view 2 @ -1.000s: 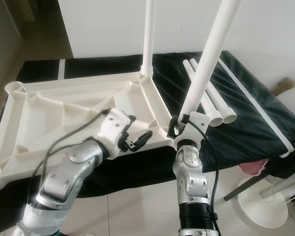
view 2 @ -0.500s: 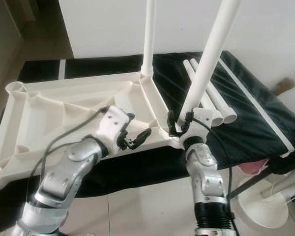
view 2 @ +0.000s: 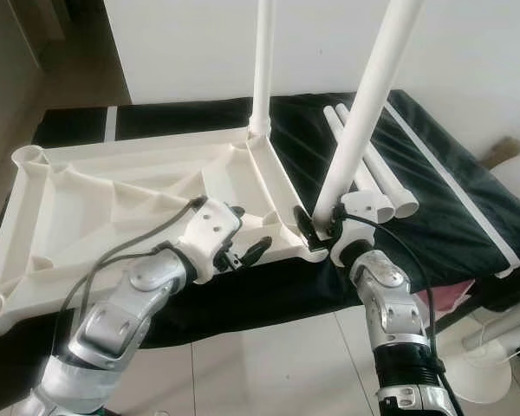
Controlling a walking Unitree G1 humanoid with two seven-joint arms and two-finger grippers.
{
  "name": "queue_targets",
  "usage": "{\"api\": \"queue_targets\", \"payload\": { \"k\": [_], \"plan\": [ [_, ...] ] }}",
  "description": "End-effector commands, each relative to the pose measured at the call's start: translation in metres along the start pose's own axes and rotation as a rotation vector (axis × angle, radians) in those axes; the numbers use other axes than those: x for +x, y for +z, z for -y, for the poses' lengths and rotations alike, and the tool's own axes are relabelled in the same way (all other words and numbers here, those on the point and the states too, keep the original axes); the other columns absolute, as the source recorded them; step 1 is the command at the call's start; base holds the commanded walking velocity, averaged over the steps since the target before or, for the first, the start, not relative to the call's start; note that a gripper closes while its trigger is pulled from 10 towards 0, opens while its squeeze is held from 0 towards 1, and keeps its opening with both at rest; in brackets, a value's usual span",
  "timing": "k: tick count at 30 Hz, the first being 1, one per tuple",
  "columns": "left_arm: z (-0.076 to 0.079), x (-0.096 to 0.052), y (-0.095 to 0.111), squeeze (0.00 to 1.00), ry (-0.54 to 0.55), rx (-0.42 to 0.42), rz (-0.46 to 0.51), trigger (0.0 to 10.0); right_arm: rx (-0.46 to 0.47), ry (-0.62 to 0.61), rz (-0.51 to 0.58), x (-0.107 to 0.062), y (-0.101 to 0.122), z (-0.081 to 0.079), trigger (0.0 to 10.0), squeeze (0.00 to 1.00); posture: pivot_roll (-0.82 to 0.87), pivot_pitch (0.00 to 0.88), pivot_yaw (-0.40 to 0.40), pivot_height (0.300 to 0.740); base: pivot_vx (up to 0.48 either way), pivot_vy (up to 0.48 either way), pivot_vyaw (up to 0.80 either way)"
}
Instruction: Building children table
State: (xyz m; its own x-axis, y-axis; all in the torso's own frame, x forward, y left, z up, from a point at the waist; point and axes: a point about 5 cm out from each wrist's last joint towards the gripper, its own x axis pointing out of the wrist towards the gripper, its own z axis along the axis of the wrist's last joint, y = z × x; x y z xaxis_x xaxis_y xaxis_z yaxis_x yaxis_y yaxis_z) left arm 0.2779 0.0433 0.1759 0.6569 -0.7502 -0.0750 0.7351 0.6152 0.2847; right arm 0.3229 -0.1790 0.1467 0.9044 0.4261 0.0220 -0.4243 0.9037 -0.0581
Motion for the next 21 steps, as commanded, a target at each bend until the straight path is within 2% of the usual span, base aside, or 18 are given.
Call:
{"api": "queue_targets", "payload": {
  "k": [1,3,4,5,6,7,8,21],
  "plan": [
    [0.002,0.004,-0.001,0.0,-0.005,0.019,-0.001,10.0,-0.025,0.051,0.0,0.005,0.0,0.0,10.0,0.0,-0.01,0.01,-0.026,0.74,0.0,0.0,0.0],
    [0.002,0.005,-0.001,0.0,-0.005,0.023,0.003,10.0,-0.025,0.065,-0.005,0.007,-0.001,0.0,10.0,0.0,-0.01,0.01,-0.026,0.74,0.0,0.0,0.0],
    [0.001,0.007,0.0,0.0,-0.003,0.028,0.006,10.0,-0.024,0.079,-0.004,0.008,-0.001,-0.001,8.2,0.0,-0.01,0.005,-0.026,0.74,0.0,0.0,0.0],
    [0.001,0.007,0.0,0.0,-0.003,0.028,0.006,10.0,-0.024,0.079,-0.004,0.008,-0.001,-0.001,8.2,0.0,-0.01,0.005,-0.026,0.74,0.0,0.0,0.0],
    [0.0,0.007,0.001,0.0,0.0,0.029,0.01,10.0,-0.023,0.088,-0.005,0.008,-0.001,-0.001,3.1,0.0,0.0,0.0,-0.027,0.74,0.0,0.0,0.0],
    [0.0,0.008,0.001,0.0,0.001,0.03,0.012,10.0,-0.024,0.097,-0.004,0.009,-0.002,-0.001,3.1,0.0,0.0,0.0,-0.027,0.74,0.0,0.0,0.0],
    [-0.001,0.008,0.002,0.0,0.004,0.032,0.014,10.0,-0.027,0.099,-0.005,0.009,-0.003,-0.001,0.0,0.0,0.0,0.0,-0.027,0.74,0.0,0.0,0.0],
    [-0.006,0.01,0.001,0.0,0.029,0.045,0.024,10.0,0.017,0.045,-0.026,-0.003,-0.021,0.002,0.0,0.0,-0.01,0.0,-0.036,0.74,0.0,0.0,0.0]
  ]
}}
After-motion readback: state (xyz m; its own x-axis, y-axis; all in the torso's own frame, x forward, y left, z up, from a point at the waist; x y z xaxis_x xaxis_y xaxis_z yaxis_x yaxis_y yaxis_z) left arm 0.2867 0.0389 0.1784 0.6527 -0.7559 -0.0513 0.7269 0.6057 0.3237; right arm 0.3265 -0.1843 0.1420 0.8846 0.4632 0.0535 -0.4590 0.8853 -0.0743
